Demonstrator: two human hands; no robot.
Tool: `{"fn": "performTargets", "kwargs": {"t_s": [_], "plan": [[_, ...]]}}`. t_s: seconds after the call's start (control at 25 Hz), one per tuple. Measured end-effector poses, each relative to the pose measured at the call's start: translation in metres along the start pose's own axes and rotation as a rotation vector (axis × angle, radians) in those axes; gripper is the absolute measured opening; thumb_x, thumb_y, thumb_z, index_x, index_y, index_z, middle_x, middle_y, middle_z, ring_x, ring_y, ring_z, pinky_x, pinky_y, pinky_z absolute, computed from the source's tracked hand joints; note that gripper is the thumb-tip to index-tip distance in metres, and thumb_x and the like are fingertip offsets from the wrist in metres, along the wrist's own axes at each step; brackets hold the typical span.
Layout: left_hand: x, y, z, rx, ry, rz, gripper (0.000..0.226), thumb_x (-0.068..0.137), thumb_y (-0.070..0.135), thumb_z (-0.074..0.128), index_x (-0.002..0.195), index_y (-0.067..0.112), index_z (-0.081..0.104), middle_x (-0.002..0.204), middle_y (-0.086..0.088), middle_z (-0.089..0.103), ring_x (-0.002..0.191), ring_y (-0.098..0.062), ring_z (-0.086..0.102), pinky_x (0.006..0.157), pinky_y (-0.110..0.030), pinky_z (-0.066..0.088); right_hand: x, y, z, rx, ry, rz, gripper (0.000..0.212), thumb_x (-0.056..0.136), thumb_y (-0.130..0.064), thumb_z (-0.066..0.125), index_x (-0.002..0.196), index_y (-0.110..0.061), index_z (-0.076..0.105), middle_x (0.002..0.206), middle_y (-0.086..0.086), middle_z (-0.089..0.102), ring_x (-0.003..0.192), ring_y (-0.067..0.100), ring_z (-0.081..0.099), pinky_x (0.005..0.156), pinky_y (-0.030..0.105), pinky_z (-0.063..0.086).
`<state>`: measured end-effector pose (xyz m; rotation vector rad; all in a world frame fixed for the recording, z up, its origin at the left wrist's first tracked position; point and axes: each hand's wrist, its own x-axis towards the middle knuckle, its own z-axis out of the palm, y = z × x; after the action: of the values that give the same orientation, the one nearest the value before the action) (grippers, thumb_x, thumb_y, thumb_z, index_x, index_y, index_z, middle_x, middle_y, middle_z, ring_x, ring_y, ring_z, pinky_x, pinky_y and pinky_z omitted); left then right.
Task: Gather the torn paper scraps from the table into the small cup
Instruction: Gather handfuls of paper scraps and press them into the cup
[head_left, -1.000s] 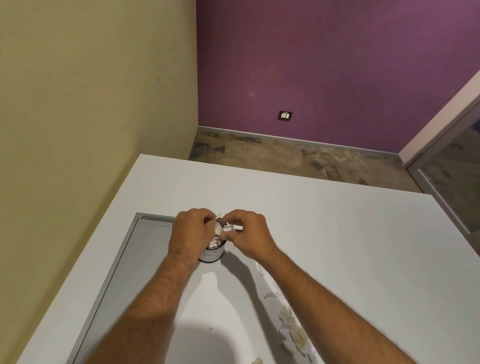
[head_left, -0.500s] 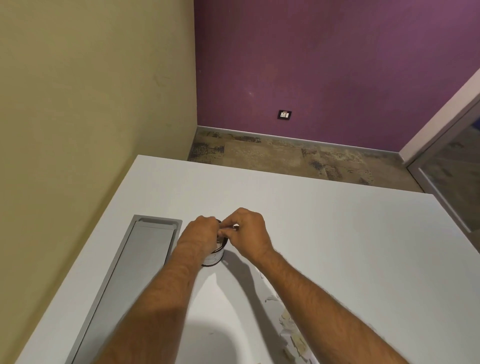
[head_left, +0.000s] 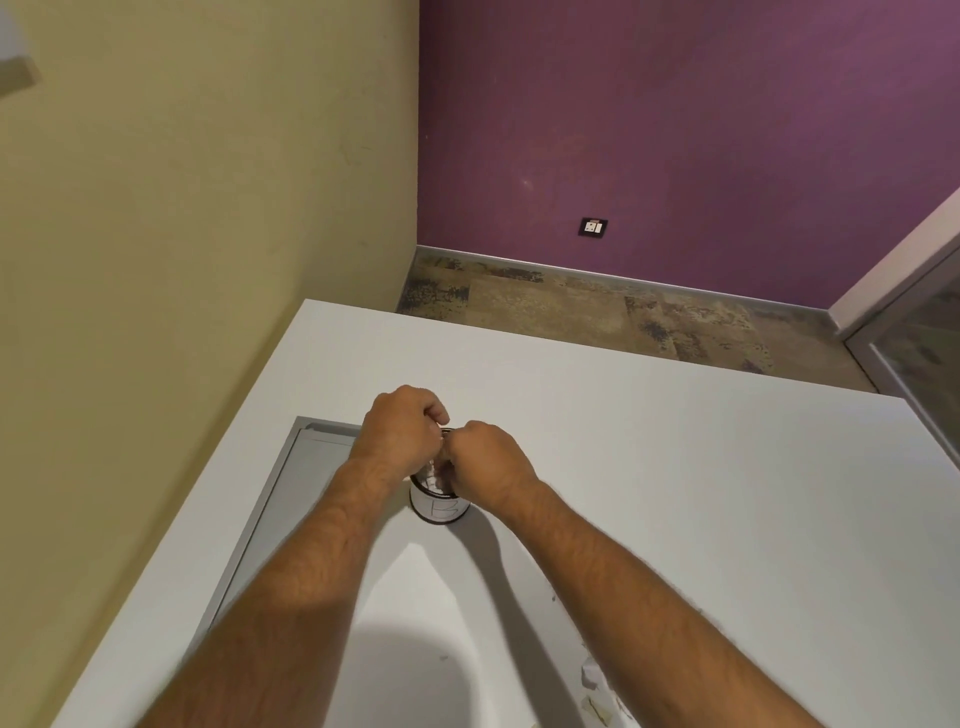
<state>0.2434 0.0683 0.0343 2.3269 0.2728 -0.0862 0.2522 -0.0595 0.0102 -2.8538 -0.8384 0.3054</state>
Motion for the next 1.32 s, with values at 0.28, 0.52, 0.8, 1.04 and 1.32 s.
{"fn": "performTargets", "kwargs": {"t_s": [0.28, 0.52, 0.8, 1.04, 1.32], "plan": [[-0.022, -0.042, -0.003, -0.099, 0.180, -0.038, 0.025, 0.069, -0.003, 0.065, 0.070, 0.021, 0.073, 0.070, 0.007, 0.070, 0.070, -0.013, 0.066, 0.070, -0.028, 0.057, 0.029, -0.017, 0.006, -0.182, -0.179, -0.002, 0.016, 0.085, -0.010, 0.059, 0.100, -0.008, 0.065, 0.098, 0.014, 0.065, 0.087, 0.034, 0.064, 0.061, 0.031, 0.042], [-0.041, -0.070, 0.003, -0.136, 0.182, -0.131, 0.020, 0.072, 0.004, 0.077, 0.068, 0.023, 0.072, 0.064, 0.008, 0.068, 0.064, -0.011, 0.065, 0.072, -0.027, 0.058, 0.032, -0.020, 0.001, -0.198, -0.291, 0.013, 0.021, 0.090, -0.017, 0.057, 0.106, -0.005, 0.064, 0.107, 0.015, 0.065, 0.092, 0.034, 0.064, 0.066, 0.032, 0.046], [-0.064, -0.072, 0.018, -0.096, 0.156, -0.144, 0.016, 0.072, 0.013, 0.081, 0.065, 0.023, 0.070, 0.062, 0.009, 0.066, 0.062, -0.010, 0.064, 0.066, -0.026, 0.056, 0.008, -0.016, -0.023, -0.004, -0.215, 0.024, 0.021, 0.086, -0.017, 0.065, 0.104, -0.018, 0.073, 0.108, 0.011, 0.068, 0.094, 0.028, 0.062, 0.073, 0.032, 0.050], [-0.100, -0.077, 0.054, 0.060, -0.081, -0.131, 0.017, 0.072, 0.035, 0.080, 0.080, 0.029, 0.066, 0.084, 0.009, 0.069, 0.075, -0.008, 0.062, 0.072, -0.023, 0.049, -0.050, 0.017, -0.032, 0.226, 0.050, 0.124, 0.037, 0.081, 0.001, 0.060, 0.109, -0.022, 0.072, 0.104, 0.005, 0.073, 0.099, 0.022, 0.065, 0.085, 0.033, 0.052], [-0.160, -0.072, 0.107, 0.129, -0.253, -0.075, 0.059, 0.067, 0.058, 0.074, 0.114, 0.026, 0.056, 0.112, 0.007, 0.051, 0.106, -0.014, 0.054, 0.090, -0.023, 0.043, -0.161, 0.071, 0.012, 0.373, 0.096, 0.369, 0.027, 0.084, -0.007, 0.067, 0.105, -0.023, 0.074, 0.104, -0.005, 0.075, 0.089, 0.008, 0.067, 0.085, 0.021, 0.051]]}}
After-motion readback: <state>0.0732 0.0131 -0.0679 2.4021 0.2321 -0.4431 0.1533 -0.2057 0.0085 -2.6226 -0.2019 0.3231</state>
